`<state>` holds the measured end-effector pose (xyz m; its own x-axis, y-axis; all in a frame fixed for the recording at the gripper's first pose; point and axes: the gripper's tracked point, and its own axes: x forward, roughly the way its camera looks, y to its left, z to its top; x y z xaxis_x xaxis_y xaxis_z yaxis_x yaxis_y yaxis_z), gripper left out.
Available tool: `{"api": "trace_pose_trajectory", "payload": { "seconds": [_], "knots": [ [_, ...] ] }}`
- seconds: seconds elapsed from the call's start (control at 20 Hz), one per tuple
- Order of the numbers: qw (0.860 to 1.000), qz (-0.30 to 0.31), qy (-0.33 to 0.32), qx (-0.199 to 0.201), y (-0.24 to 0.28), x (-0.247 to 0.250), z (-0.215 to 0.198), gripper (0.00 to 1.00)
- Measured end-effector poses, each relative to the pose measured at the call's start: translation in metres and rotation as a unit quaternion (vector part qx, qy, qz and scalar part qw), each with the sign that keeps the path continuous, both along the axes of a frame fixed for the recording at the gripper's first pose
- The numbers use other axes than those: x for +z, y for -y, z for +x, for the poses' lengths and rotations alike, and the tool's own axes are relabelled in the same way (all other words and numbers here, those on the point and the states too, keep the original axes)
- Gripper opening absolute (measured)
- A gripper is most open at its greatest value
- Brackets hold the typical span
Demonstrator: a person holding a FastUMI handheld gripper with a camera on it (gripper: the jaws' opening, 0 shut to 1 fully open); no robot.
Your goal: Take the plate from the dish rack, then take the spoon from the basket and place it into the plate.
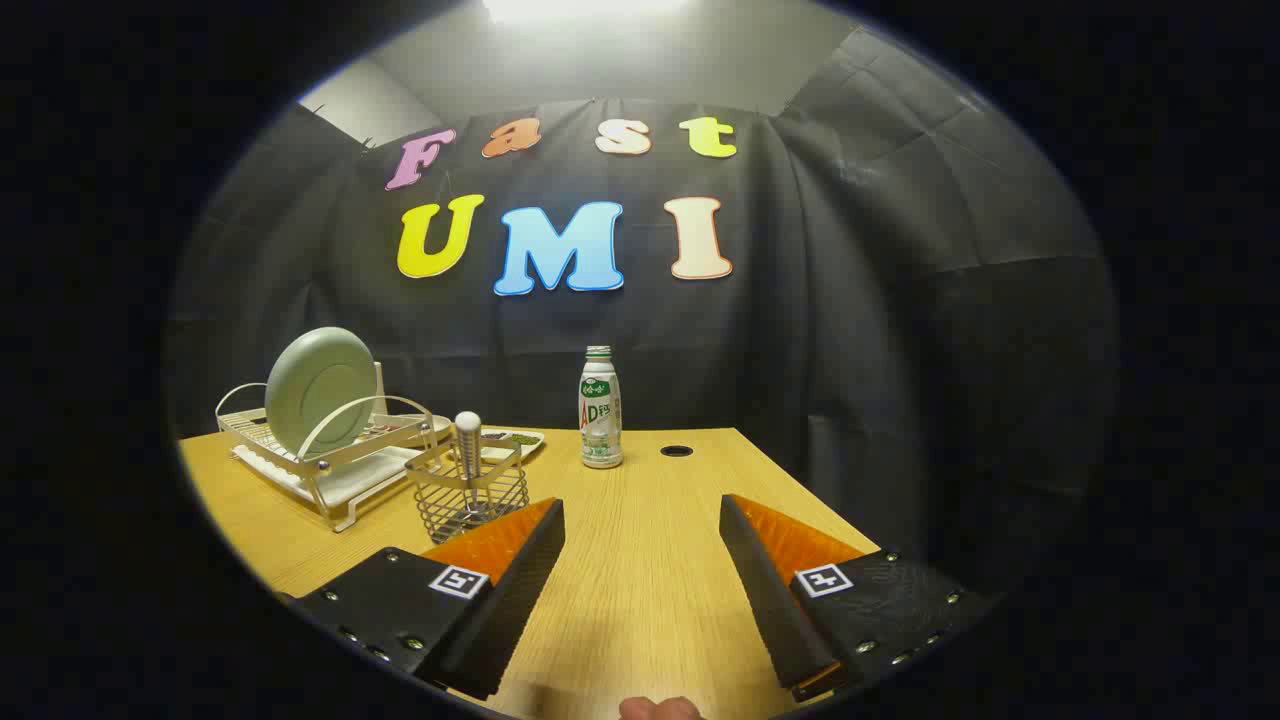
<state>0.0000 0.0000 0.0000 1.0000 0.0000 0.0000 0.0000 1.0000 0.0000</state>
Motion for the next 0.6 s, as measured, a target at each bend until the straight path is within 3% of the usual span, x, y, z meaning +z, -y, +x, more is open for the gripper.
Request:
{"api": "trace_pose_trajectory", "payload": {
  "seconds": [0.35,0.6],
  "knots": [
    [0.999,0.014,0.005,-0.029,0.019,0.016,0.053,0.96],
    [0.998,0.018,0.017,-0.058,0.035,0.07,0.04,0.96]
  ]
}}
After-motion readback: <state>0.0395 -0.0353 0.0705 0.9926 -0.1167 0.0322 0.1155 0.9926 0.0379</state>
